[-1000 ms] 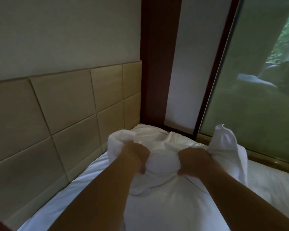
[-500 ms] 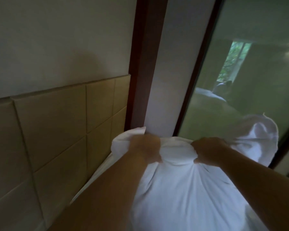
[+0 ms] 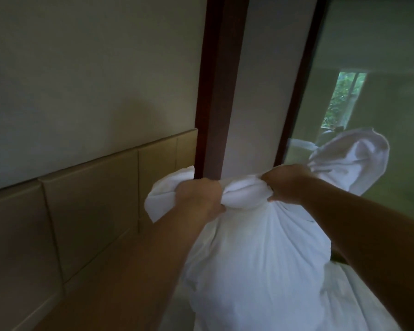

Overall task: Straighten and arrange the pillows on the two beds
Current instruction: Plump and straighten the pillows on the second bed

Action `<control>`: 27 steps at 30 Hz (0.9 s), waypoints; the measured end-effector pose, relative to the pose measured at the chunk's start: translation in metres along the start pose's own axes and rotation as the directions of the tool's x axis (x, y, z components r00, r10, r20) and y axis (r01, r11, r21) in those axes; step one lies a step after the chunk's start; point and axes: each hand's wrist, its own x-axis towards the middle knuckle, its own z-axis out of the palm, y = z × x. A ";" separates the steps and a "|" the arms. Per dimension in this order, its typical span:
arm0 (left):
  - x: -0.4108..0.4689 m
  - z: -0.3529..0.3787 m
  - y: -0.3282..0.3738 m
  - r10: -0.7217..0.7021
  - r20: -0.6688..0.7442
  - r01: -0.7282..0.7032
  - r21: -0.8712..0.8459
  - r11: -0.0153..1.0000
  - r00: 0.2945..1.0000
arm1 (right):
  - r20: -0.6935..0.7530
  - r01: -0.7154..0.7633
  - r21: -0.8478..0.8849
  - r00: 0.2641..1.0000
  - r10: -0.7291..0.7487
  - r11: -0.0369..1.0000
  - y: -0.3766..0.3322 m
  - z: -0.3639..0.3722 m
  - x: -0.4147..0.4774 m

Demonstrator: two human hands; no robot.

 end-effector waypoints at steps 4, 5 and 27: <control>0.023 -0.009 -0.007 -0.080 -0.052 0.084 0.078 0.993 0.995 | -0.077 0.029 0.026 0.997 -0.027 0.999 0.008 -0.005 0.042; 0.033 -0.009 -0.009 -0.097 -0.059 0.102 0.096 0.990 0.994 | -0.098 0.045 0.031 0.994 -0.042 0.999 0.010 -0.005 0.057; 0.269 0.121 -0.061 -0.361 0.290 0.371 0.021 0.928 0.886 | -0.203 0.415 0.175 0.903 -0.380 0.893 -0.007 0.135 0.402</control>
